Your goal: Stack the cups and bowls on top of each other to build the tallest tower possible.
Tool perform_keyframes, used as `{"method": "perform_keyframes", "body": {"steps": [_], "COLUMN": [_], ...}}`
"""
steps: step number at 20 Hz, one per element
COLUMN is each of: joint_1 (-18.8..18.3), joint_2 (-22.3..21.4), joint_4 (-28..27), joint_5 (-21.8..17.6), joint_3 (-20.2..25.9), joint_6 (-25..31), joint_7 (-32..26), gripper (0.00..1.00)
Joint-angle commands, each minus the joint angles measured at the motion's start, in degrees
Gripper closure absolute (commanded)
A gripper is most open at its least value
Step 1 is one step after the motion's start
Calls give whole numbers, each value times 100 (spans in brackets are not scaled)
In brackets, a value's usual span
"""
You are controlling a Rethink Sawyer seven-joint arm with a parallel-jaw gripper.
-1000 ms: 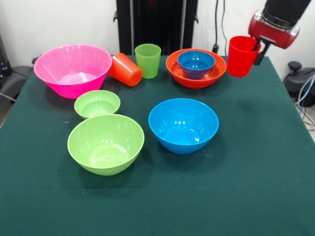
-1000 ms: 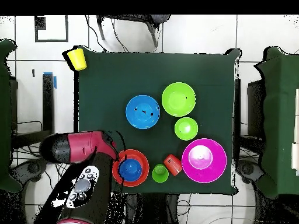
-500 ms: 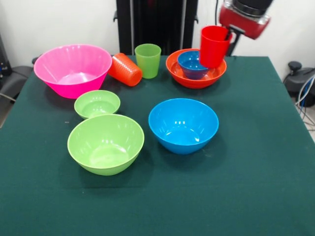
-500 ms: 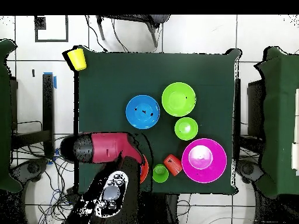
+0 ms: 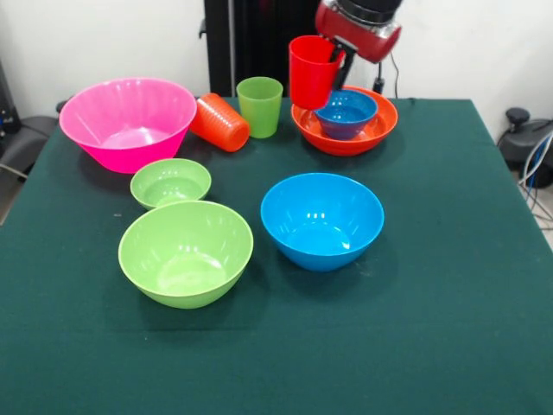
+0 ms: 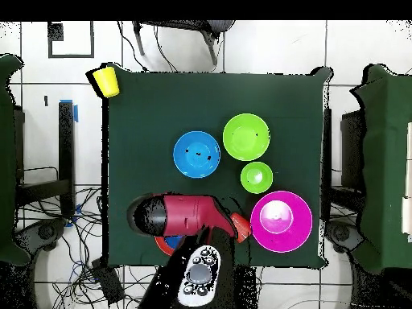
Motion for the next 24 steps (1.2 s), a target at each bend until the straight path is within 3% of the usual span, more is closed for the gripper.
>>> {"method": "perform_keyframes", "body": {"steps": [1,14,24], "joint_1": [-278,-1081,-1079], "joint_2": [153,175,-42], "joint_4": [426,941,1385], "joint_5": [-566,-489,-546], "joint_3": [937,1778,1940], "joint_6": [-404,-766,-987], "joint_7": [-715,-531,-202], "gripper": [100,100,100]}}
